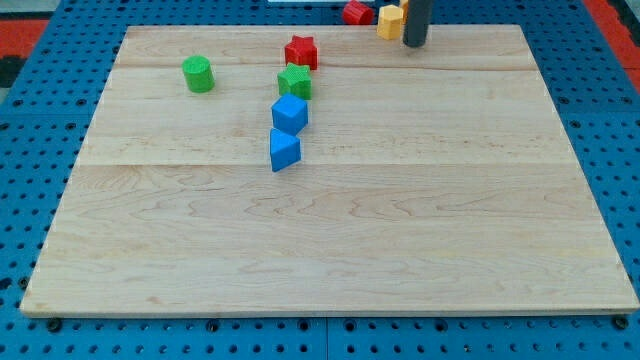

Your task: Place the red star towards the top center

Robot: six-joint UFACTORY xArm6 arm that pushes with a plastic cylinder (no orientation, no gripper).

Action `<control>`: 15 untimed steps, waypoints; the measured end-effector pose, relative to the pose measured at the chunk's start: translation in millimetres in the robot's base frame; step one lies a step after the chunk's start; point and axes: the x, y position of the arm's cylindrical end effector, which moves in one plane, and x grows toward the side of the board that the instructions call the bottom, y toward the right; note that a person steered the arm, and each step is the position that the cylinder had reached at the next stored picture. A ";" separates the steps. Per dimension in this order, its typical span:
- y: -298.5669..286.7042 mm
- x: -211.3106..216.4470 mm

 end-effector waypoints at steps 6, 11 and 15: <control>-172.0 22.9; -244.8 -48.4; -115.9 -7.5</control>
